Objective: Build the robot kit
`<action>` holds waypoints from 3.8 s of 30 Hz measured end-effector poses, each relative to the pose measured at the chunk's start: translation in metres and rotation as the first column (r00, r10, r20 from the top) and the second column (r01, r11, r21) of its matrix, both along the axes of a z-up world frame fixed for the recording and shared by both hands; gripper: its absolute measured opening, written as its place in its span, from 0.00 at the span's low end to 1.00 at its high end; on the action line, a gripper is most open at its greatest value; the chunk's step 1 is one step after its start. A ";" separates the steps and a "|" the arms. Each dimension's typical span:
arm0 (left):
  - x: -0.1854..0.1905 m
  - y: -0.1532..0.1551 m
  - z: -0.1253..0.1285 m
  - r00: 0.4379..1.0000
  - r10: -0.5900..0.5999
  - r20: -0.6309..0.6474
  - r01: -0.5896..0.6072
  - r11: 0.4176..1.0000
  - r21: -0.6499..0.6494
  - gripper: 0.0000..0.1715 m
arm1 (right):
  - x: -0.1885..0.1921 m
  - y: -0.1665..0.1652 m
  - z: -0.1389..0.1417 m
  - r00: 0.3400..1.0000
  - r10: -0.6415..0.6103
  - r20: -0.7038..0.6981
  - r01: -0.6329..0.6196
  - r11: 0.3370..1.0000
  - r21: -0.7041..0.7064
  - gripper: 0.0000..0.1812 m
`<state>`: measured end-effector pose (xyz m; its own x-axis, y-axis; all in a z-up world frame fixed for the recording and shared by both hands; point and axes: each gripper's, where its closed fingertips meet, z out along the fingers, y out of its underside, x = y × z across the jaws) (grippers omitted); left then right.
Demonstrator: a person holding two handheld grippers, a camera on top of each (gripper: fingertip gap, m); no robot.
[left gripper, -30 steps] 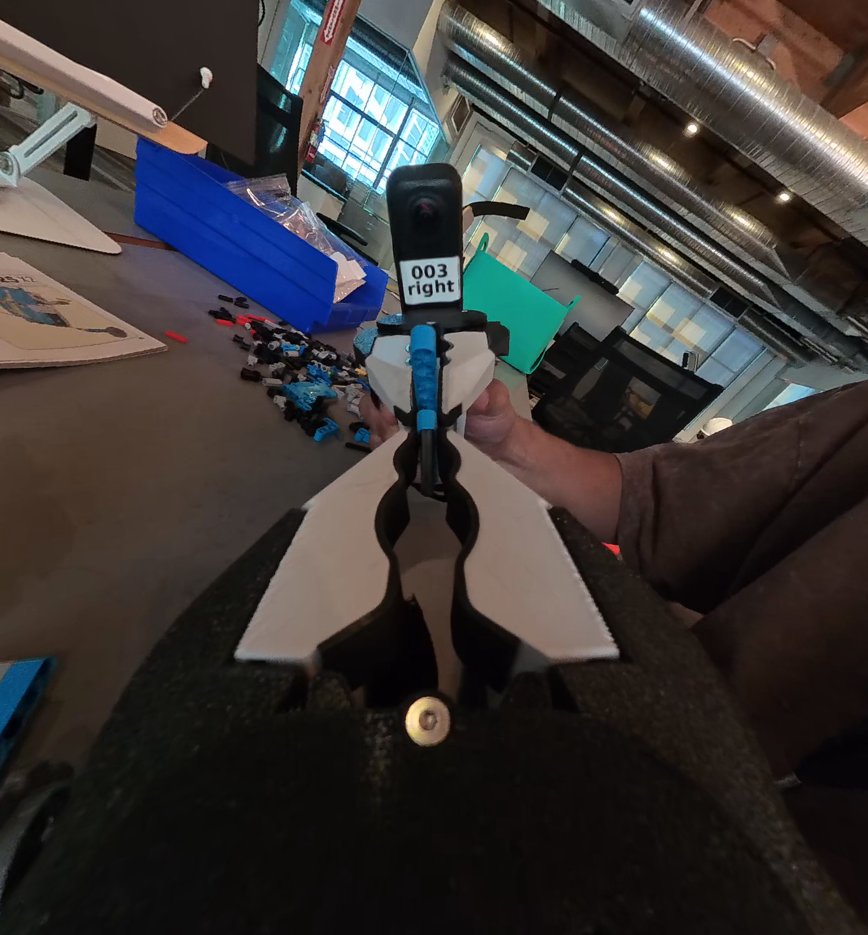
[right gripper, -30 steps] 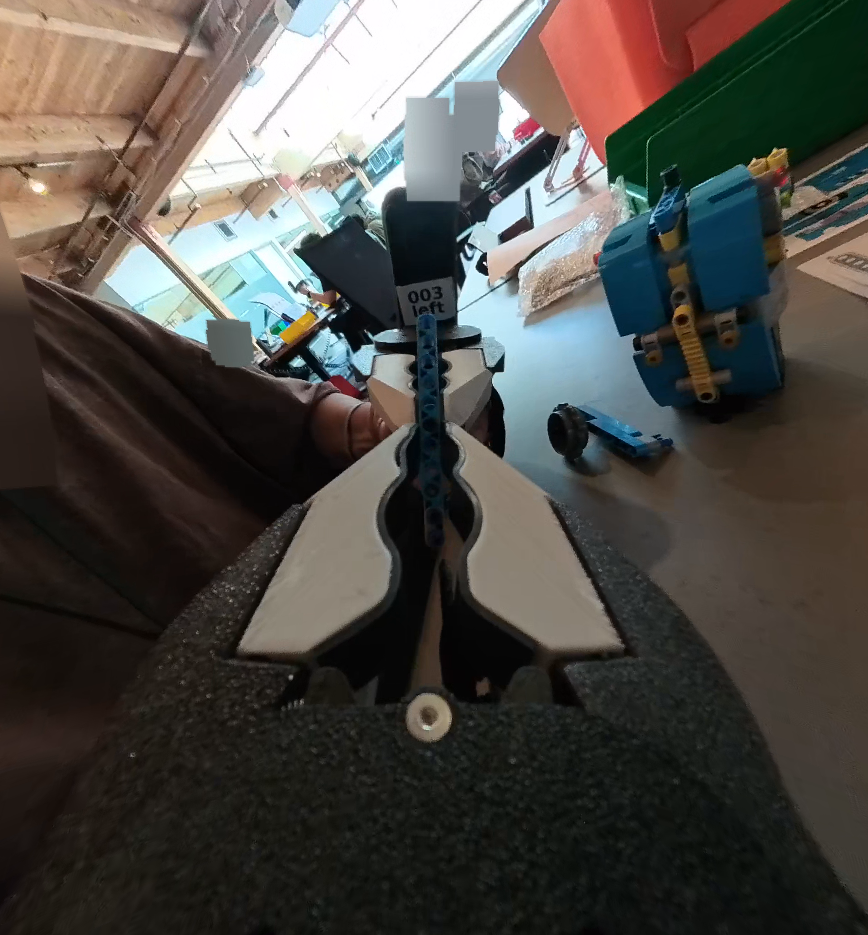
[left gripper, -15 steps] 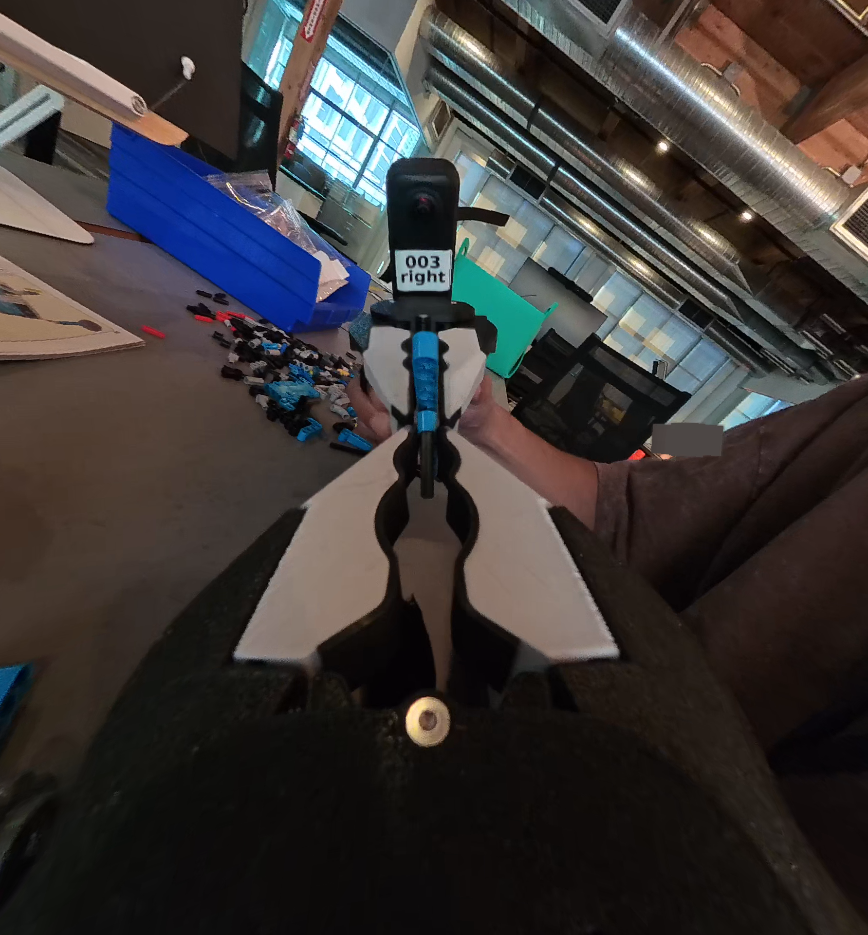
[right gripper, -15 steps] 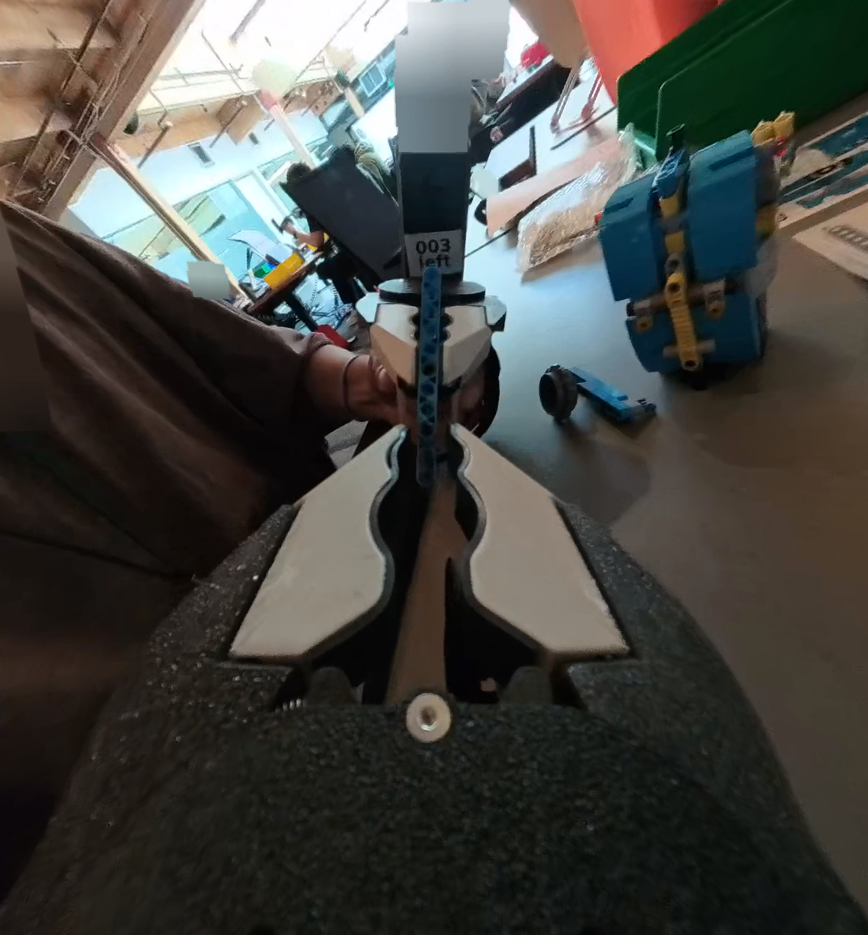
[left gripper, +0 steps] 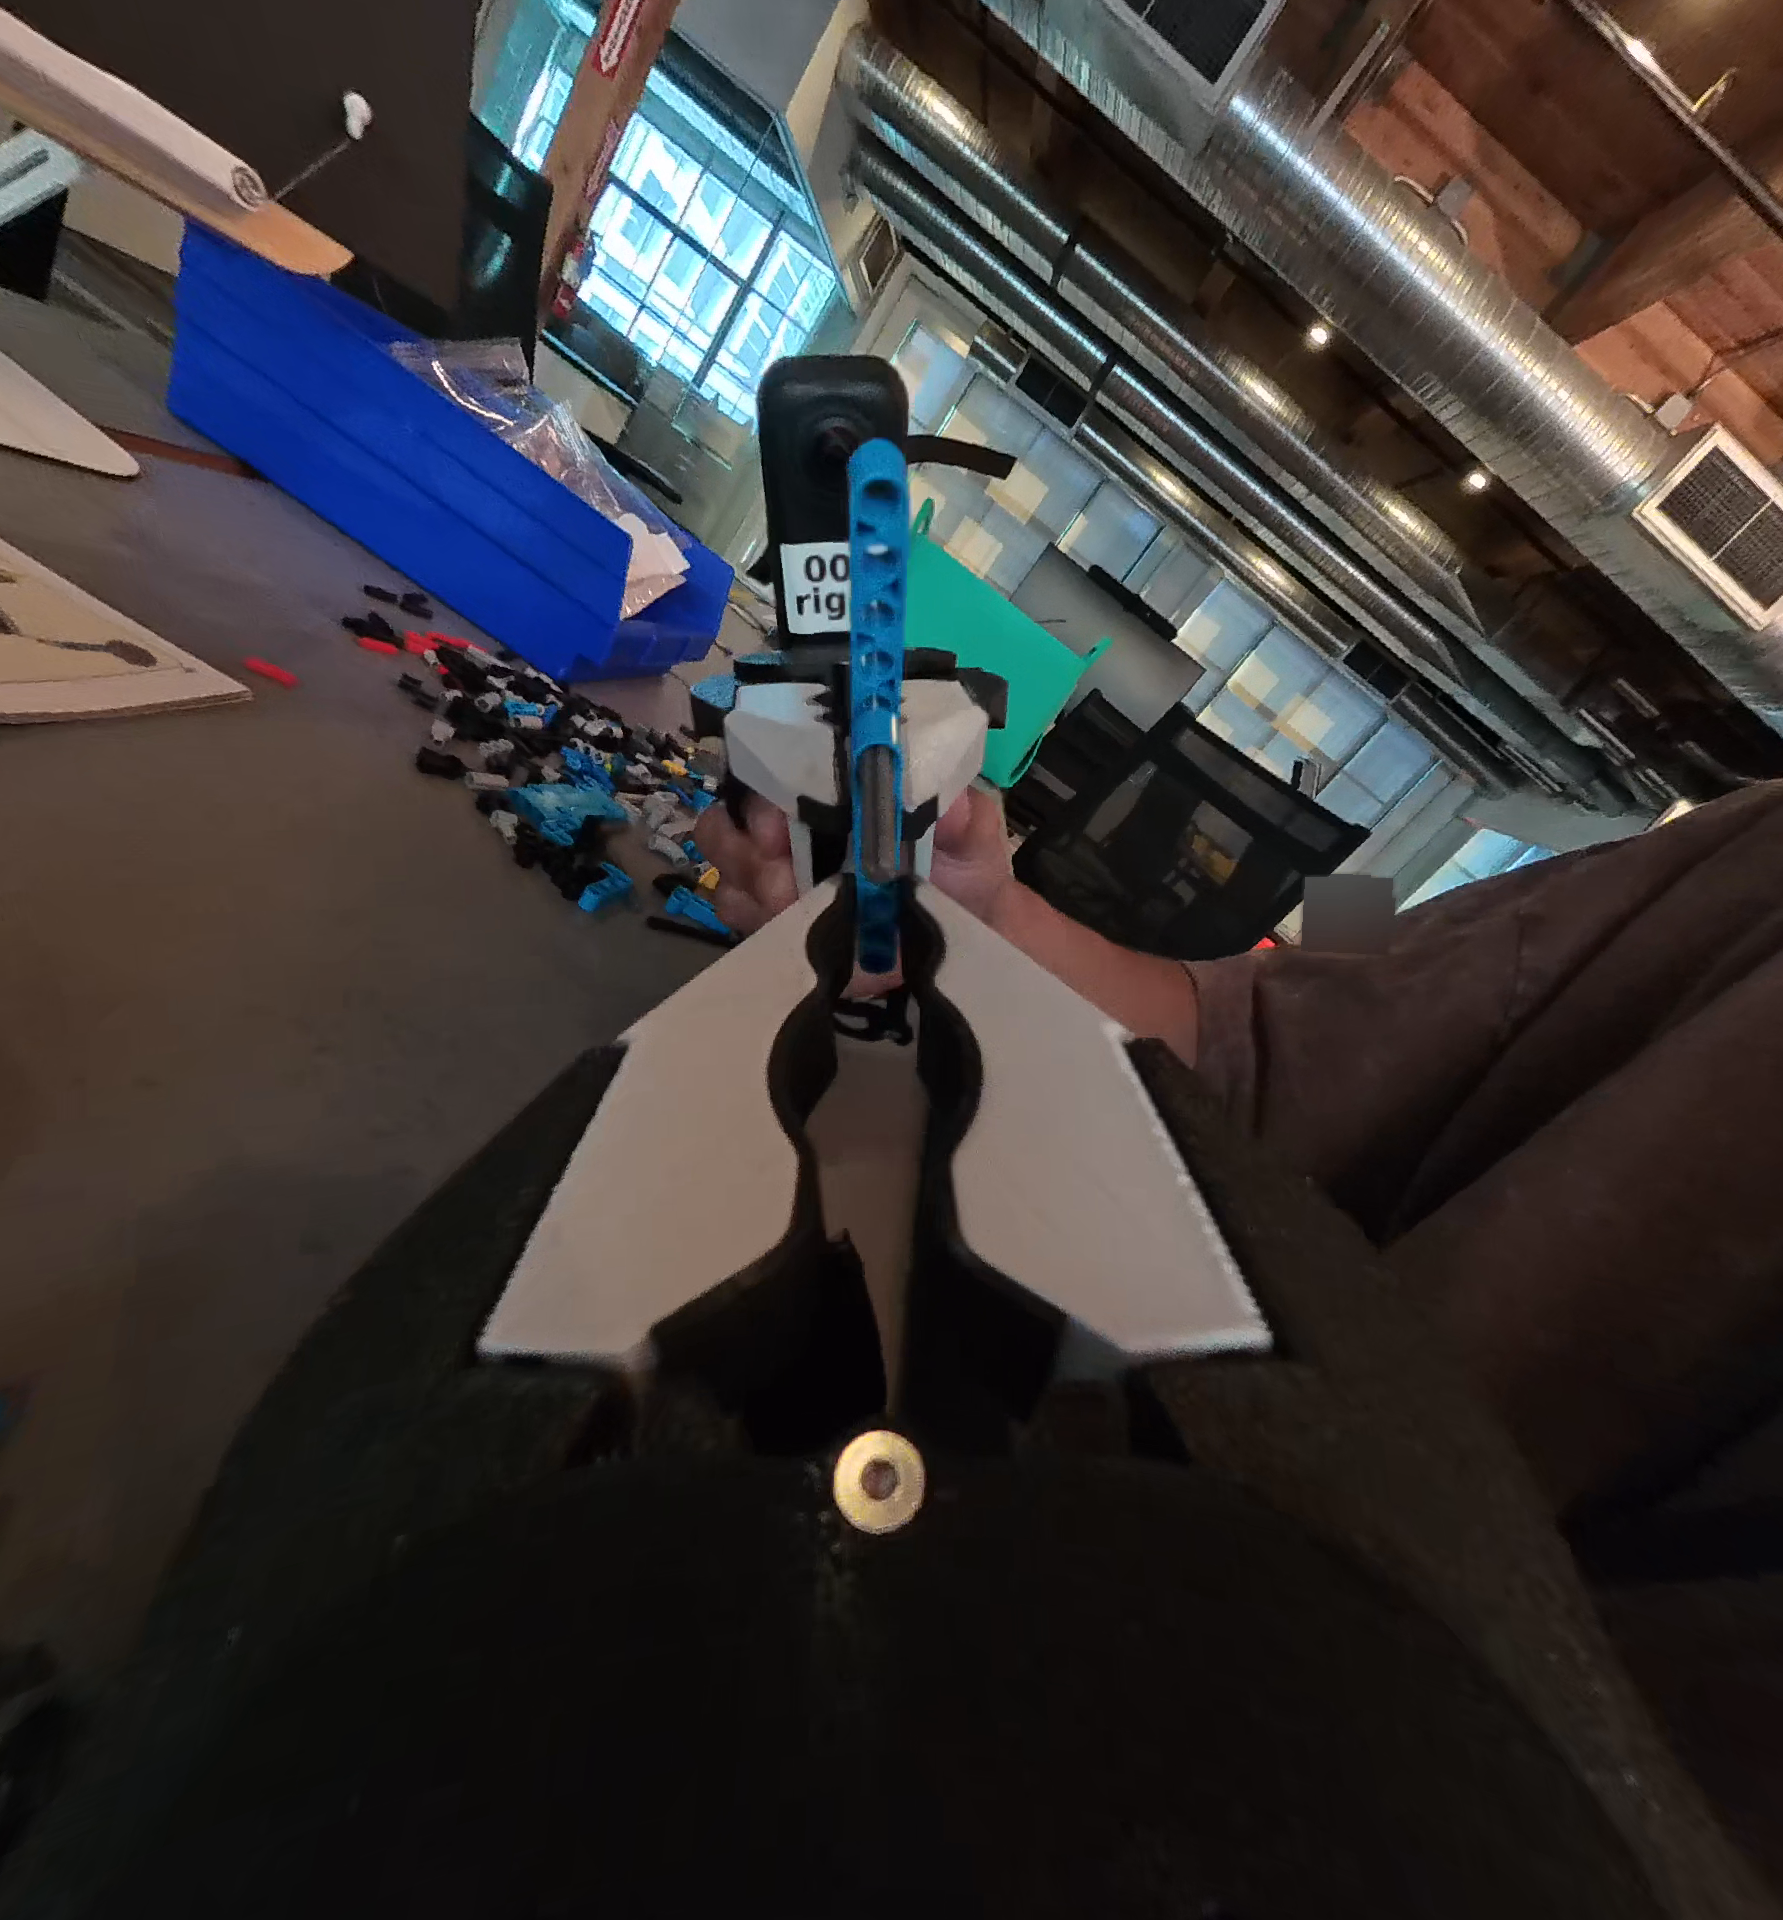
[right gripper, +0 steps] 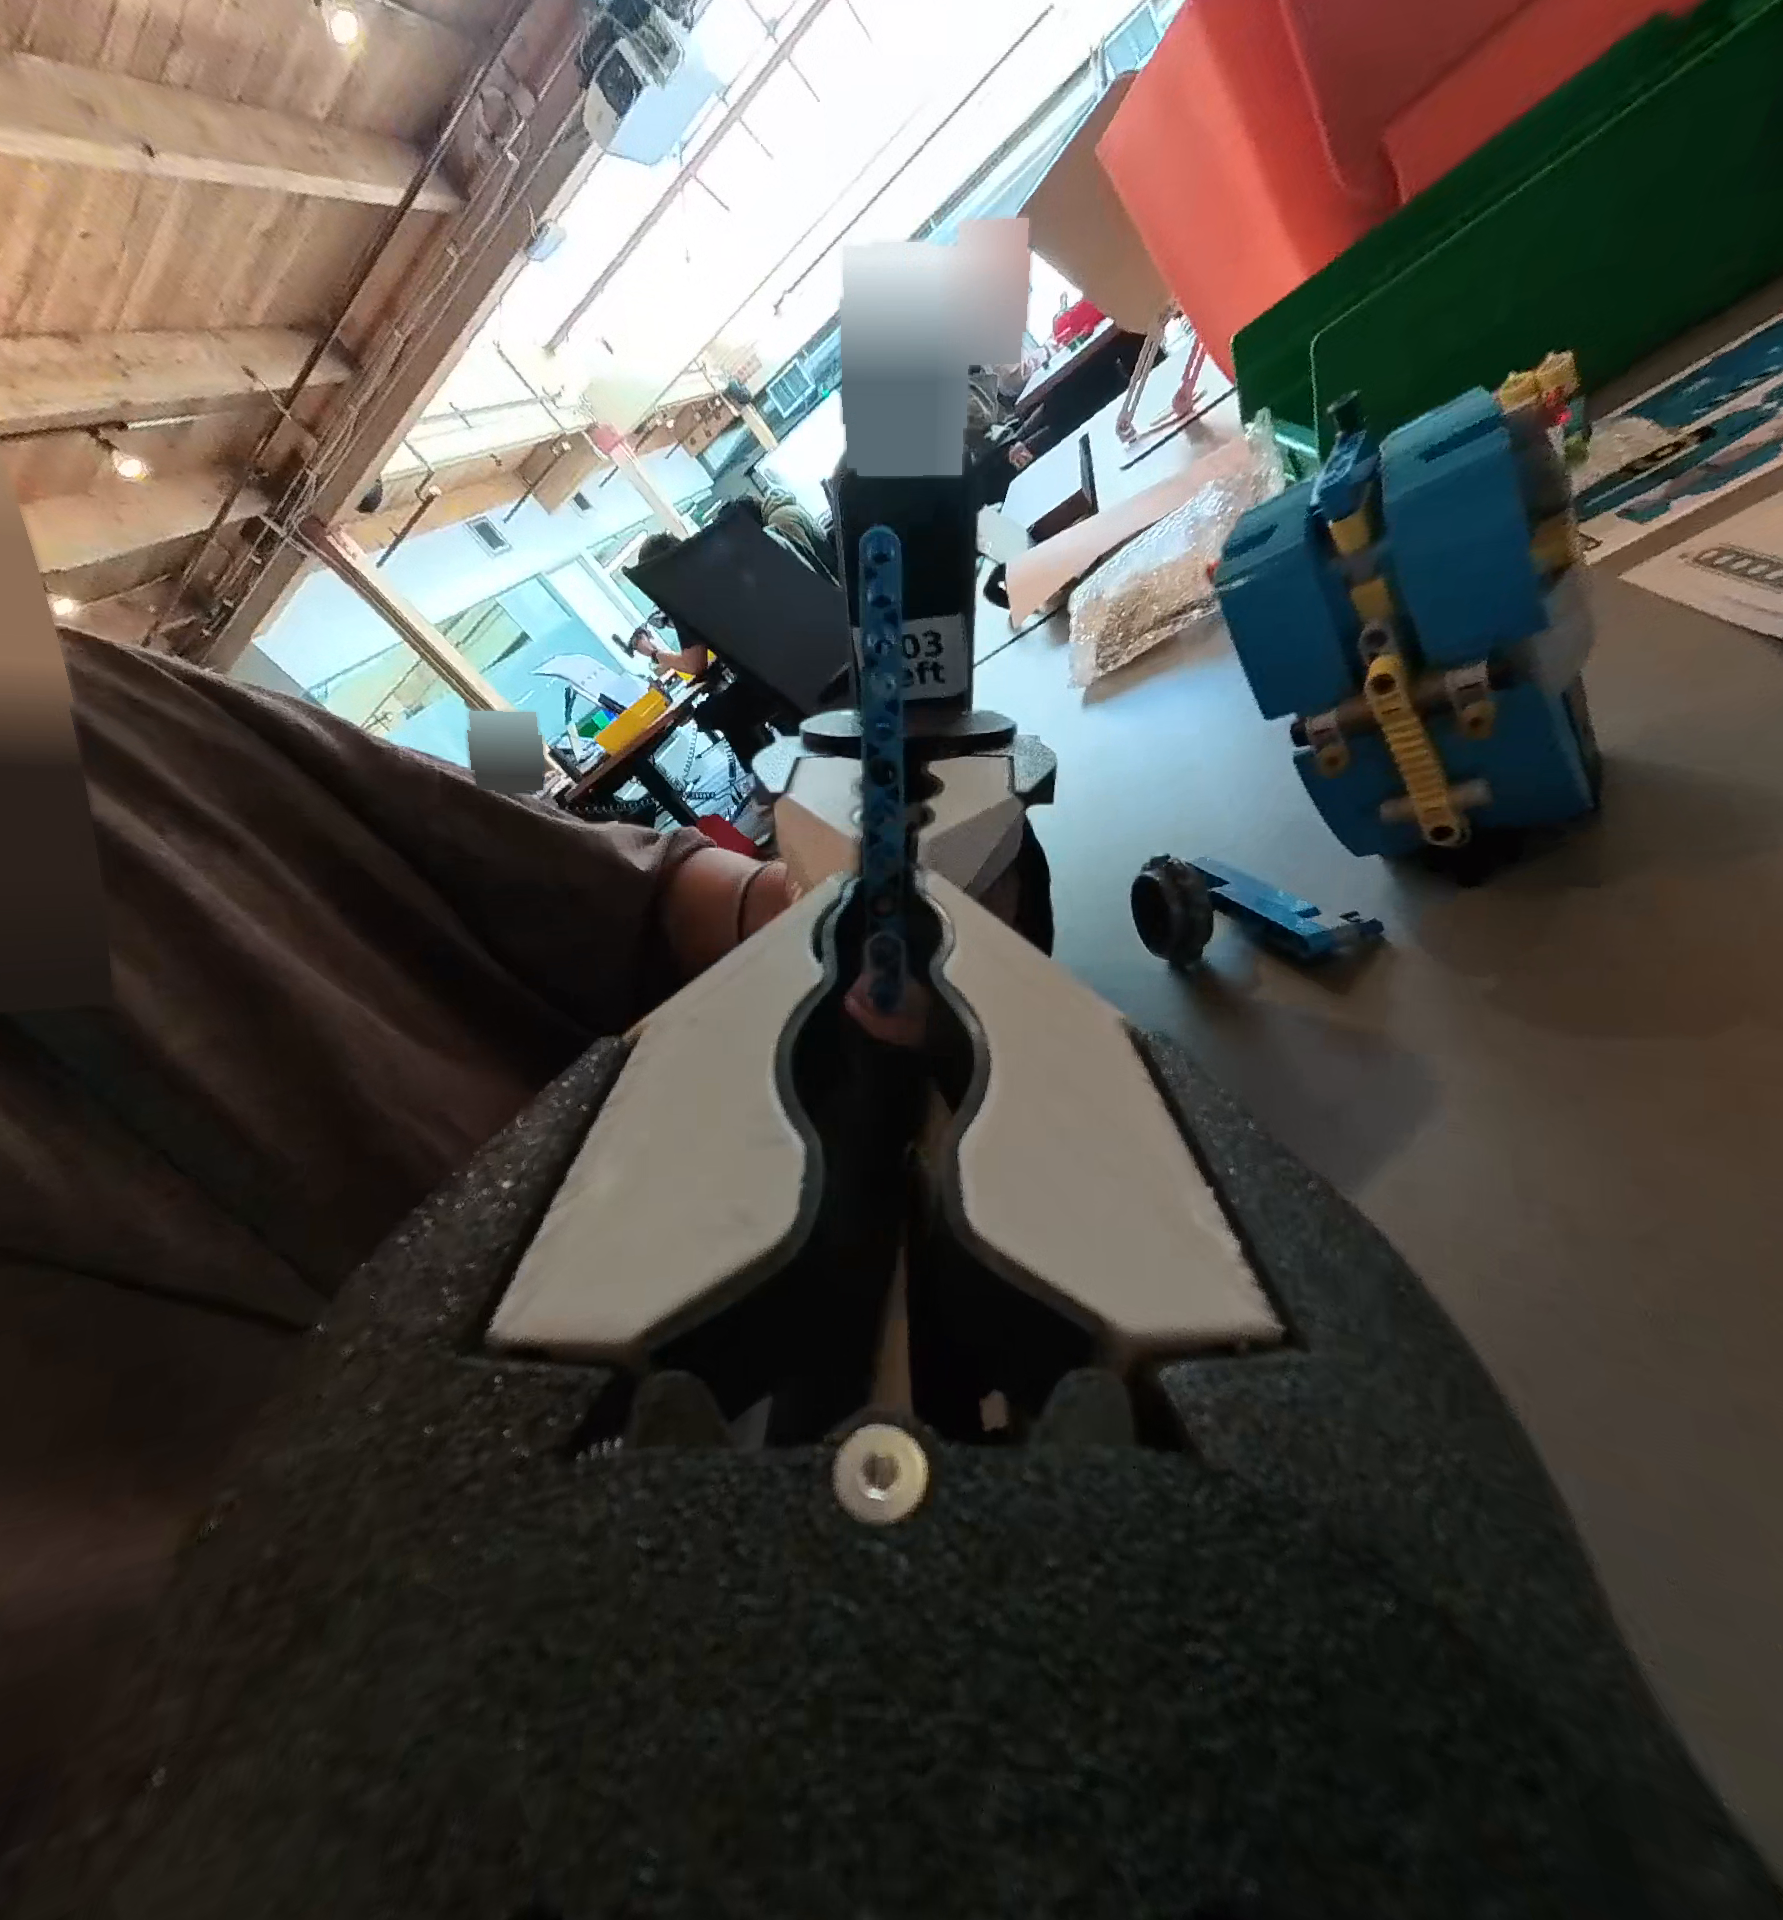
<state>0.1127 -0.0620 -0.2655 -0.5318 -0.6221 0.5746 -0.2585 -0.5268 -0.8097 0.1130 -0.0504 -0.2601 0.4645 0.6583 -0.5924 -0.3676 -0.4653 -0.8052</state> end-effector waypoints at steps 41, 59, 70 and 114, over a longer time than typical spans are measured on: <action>-0.001 -0.016 -0.013 0.999 -0.024 -0.025 0.028 0.986 0.163 0.04 | -0.006 -0.014 -0.014 0.959 0.043 0.282 -0.058 0.997 0.045 0.04; -0.003 -0.018 -0.010 1.000 -0.022 -0.003 0.022 0.982 0.189 0.04 | -0.016 -0.014 -0.012 0.982 0.084 0.171 -0.089 0.996 0.017 0.04; 0.002 -0.001 -0.009 0.999 0.000 -0.048 0.001 0.999 0.034 0.08 | 0.000 -0.006 -0.017 0.993 0.033 0.117 -0.030 0.999 -0.030 0.04; 0.002 0.002 -0.006 1.000 0.019 -0.019 -0.019 0.999 0.041 0.04 | 0.005 0.007 0.001 0.996 -0.073 -0.050 0.074 0.997 0.035 0.04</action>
<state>0.1151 -0.0601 -0.2715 -0.5089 -0.6550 0.5585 -0.2644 -0.4985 -0.8256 0.1176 -0.0431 -0.2595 0.4836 0.6449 -0.5918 -0.4389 -0.4063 -0.8014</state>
